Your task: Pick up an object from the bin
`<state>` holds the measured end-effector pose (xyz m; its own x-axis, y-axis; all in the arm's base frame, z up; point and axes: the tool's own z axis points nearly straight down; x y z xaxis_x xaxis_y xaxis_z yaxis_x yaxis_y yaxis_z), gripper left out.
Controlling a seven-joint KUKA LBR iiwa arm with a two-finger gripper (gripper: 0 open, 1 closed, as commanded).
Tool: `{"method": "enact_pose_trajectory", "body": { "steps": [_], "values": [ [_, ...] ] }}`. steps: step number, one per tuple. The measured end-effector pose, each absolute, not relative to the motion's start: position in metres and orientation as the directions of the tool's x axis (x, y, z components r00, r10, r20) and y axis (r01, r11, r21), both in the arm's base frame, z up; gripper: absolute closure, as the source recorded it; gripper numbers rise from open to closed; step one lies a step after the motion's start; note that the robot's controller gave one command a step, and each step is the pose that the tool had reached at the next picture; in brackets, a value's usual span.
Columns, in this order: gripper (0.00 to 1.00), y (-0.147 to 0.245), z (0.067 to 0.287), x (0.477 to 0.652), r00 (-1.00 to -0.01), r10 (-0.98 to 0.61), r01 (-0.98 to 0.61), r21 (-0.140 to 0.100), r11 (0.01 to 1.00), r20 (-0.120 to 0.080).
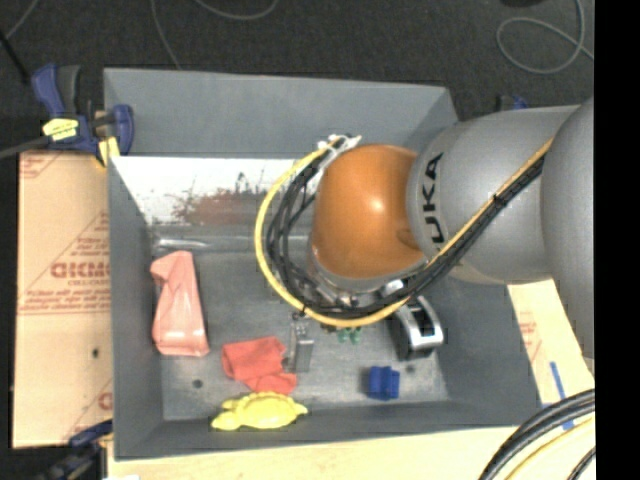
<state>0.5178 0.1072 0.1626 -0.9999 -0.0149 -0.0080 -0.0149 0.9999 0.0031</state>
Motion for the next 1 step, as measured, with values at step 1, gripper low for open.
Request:
{"method": "enact_pose_trajectory", "body": {
  "steps": [1],
  "values": [
    [0.0,0.0973,0.1102,0.4992,-0.989,-0.149,-0.149,0.0,0.989,-0.004]
  ]
}}
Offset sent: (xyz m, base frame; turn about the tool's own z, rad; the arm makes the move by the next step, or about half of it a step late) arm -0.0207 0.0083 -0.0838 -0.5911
